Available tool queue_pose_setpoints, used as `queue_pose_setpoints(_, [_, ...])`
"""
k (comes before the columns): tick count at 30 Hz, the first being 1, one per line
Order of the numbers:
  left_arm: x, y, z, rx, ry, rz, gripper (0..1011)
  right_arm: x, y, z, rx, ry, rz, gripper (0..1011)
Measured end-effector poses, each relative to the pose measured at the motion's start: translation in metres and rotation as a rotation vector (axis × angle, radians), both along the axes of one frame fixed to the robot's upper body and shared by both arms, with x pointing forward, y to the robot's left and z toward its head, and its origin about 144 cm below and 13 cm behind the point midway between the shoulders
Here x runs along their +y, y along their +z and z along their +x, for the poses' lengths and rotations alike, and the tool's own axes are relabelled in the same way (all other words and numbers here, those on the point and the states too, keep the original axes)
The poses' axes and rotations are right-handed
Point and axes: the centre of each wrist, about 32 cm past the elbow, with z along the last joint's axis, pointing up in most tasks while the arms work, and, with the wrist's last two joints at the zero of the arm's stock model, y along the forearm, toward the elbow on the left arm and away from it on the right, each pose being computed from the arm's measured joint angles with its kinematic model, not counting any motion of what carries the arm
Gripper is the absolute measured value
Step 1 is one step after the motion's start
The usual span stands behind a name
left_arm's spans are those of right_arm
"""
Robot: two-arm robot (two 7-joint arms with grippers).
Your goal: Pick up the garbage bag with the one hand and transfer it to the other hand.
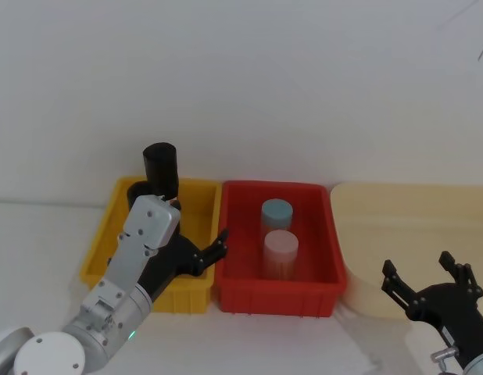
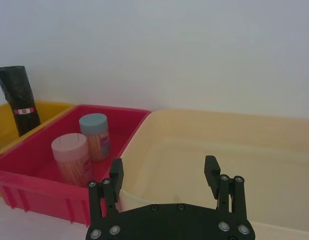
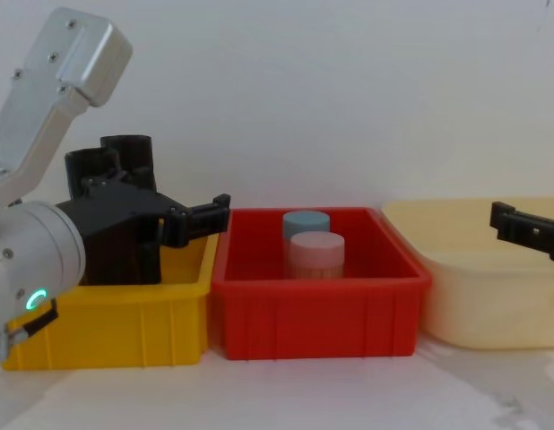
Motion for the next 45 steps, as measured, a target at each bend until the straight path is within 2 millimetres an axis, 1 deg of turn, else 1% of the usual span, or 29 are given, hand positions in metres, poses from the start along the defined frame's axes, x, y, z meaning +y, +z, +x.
queue_pose_setpoints(38, [0.0,0.0,0.0,0.0,0.0,0.0,1002,0.0,0.0,0.0,0.0,0.0,0.0,999])
queue_pose_setpoints(45, [0.0,0.0,0.0,0.0,0.0,0.0,1002,-0.0025,-0.0005,-0.0016,0.004,0.007,0.001,999])
